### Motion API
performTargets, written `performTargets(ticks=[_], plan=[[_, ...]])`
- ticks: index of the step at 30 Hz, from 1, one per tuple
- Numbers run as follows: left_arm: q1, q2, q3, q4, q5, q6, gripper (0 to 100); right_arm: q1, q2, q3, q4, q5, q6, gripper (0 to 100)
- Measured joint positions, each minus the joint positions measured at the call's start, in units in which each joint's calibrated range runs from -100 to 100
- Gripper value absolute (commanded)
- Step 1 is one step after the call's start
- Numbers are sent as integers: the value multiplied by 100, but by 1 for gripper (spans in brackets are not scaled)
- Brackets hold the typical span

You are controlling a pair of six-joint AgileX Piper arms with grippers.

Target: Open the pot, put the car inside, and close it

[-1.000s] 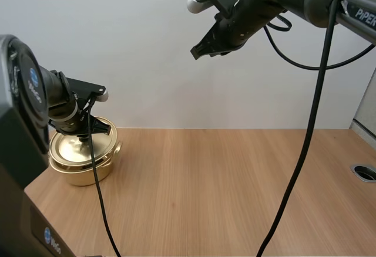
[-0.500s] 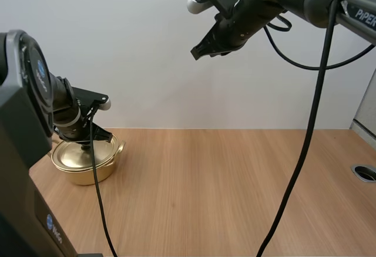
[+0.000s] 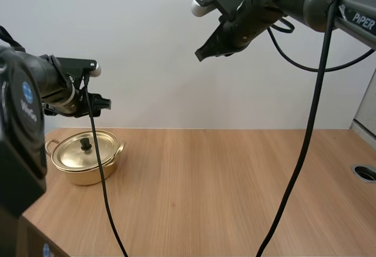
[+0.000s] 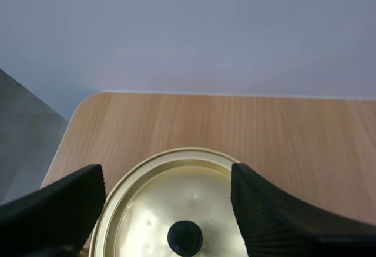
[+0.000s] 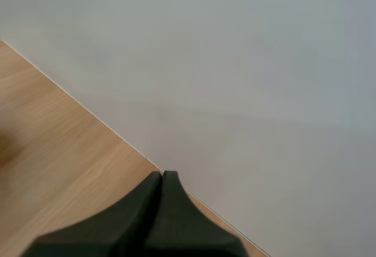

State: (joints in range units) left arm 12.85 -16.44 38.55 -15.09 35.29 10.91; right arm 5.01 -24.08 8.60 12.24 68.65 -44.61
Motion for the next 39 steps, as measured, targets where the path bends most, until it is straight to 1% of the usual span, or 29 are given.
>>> performTargets(ticks=[2, 5, 10, 13, 16, 19, 22, 25, 27, 28, 31, 36, 39], plan=[[0, -414, 116, -351, 108, 138, 100, -145, 0, 242, 67, -318, -89, 0], [0, -1036, 377, -891, 108, 518, 100, -387, -130, 713, 353, -947, -346, 0], [0, -1949, 1071, -1706, 108, 1266, 100, -780, -548, 1709, 1227, -2259, -1065, 0], [0, -2543, 1536, -2210, 108, 1701, 100, -854, -863, 2337, 1729, -3087, -1534, 0], [0, -3100, 2038, -2744, 193, 2134, 100, -854, -1151, 2927, 2224, -3621, -1968, 0], [0, -3670, 2509, -3237, 613, 2431, 100, -854, -1412, 3516, 2761, -3745, -2403, 0], [0, -4239, 3039, -3587, 913, 2485, 100, -854, -1613, 4106, 3252, -3452, -2837, 0], [0, -4837, 3623, -3672, 774, 2318, 100, -854, -1803, 4729, 3753, -3164, -3306, 0], [-34, -5234, 4011, -3544, 417, 2050, 100, -854, -1948, 5069, 4077, -3145, -3589, 0], [-87, -5393, 4171, -3454, 236, 1926, 100, -854, -2030, 5234, 4254, -3166, -3742, 0], [-334, -5949, 4402, -3006, -334, 1466, 100, -854, -2313, 5639, 4789, -3166, -4175, 0], [-839, -6912, 4641, -2113, -669, 1134, 100, -854, -2895, 6210, 5616, -3212, -4924, 0], [-1093, -7476, 5058, -1606, -1037, 871, 100, -854, -3300, 6524, 6154, -3562, -5327, 0]])
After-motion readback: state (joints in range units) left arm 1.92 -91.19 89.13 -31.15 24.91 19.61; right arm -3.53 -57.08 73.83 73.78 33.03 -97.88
